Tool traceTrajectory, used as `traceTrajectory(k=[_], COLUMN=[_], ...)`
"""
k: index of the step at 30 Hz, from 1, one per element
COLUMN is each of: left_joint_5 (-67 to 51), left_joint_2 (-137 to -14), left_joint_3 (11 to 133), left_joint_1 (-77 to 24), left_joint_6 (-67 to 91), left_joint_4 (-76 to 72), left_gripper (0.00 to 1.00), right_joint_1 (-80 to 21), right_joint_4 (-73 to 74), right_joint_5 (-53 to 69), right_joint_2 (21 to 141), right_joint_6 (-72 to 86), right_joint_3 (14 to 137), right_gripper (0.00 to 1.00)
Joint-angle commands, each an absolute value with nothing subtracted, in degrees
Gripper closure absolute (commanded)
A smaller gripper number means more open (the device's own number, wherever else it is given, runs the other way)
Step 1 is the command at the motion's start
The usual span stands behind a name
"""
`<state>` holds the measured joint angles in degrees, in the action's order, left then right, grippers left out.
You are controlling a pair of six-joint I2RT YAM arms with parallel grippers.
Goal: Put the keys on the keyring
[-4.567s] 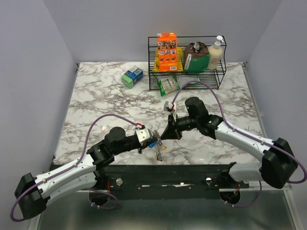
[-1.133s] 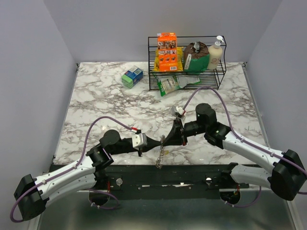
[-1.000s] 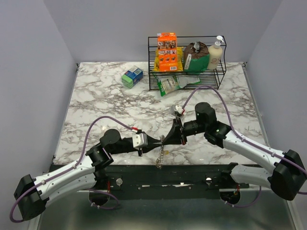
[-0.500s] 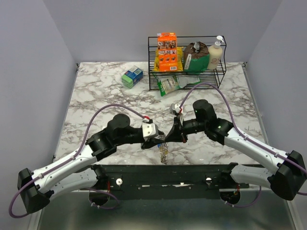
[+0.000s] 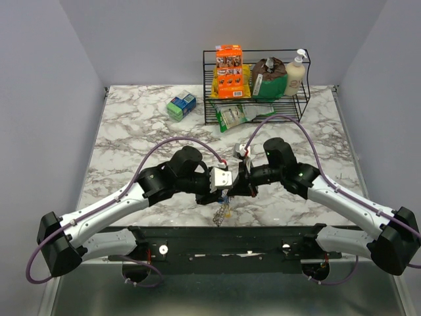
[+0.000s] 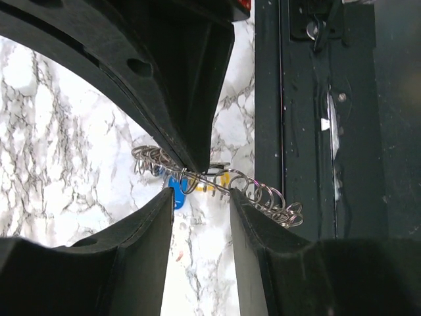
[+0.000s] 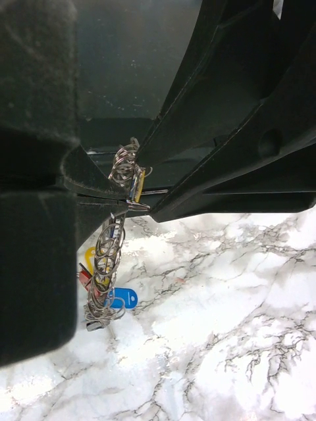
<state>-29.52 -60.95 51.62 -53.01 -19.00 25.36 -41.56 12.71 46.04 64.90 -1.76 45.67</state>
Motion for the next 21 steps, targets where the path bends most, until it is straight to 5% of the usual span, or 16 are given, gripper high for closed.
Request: traceTrajectory(k=[1,21], left_joint_5=[-31.99,-30.06], left_joint_2=[-62.49,-64.25], left_joint_3=[53.26,55.02], left_joint_1=[-53.35,-53.09], left_joint_6=[-21.88,-22.5], left_joint_4=[28.04,25.31], left_gripper=[0.54,0.67], right_joint_1=[-41.75,-42.01], right_joint_4=[11.6,10.55], right_joint_5=[46.41,47.46], right_joint_2=[63.72,63.11], right_joint_6=[-2.81,-2.46], right_joint_3=[45.44,44.21], right_gripper=[1.0,1.0])
